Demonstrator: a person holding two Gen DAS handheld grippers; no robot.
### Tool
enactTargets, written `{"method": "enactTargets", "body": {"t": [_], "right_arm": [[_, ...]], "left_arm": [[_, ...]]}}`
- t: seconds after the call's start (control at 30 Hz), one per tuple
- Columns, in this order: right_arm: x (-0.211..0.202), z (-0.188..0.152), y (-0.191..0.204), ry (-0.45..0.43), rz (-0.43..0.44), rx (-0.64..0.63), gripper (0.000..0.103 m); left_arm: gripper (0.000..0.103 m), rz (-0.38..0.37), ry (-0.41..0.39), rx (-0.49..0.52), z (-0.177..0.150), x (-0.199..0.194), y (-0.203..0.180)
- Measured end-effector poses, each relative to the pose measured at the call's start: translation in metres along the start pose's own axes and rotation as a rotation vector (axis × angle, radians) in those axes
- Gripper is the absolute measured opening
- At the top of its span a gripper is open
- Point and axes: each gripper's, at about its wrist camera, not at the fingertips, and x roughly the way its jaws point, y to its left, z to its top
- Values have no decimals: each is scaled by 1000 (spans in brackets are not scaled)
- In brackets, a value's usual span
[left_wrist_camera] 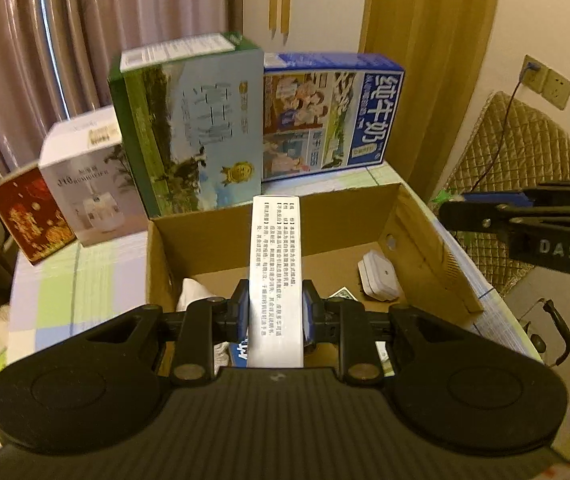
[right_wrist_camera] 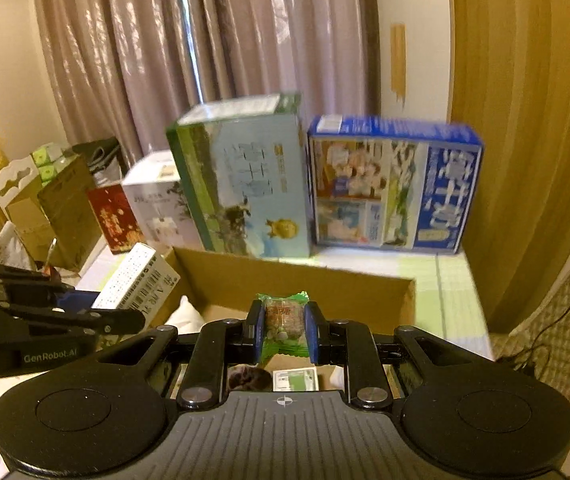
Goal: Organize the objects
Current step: 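Carry the white medicine box and green candy into the cardboard box, then open both tools to drop the box and candy into the cardboard box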
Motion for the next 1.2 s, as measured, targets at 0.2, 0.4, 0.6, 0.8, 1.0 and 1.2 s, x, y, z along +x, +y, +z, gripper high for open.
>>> {"method": "enactTargets", "body": {"t": [0.2, 0.4, 0.6, 0.8, 1.0, 1.2], "right_arm": [[46, -7, -14, 88, 3, 38, 18], [70, -19, -21, 132, 1, 52, 18], [79, -24, -24, 146, 3, 58, 18], [84, -24, -26, 147, -3, 62, 18], [86, -24, -27, 148, 0, 64, 18], [89, -24, -27, 149, 2, 67, 18]], "left_arm": [[21, -2, 47, -7, -2, 39, 7], [21, -4, 80, -18, -8, 64, 11], [21, -1, 94, -11, -11, 76, 11], [21, 4, 79, -2, -6, 84, 10], [25, 21, 42, -40, 0, 82, 16], [25, 24, 38, -49, -3, 78, 22]]}}
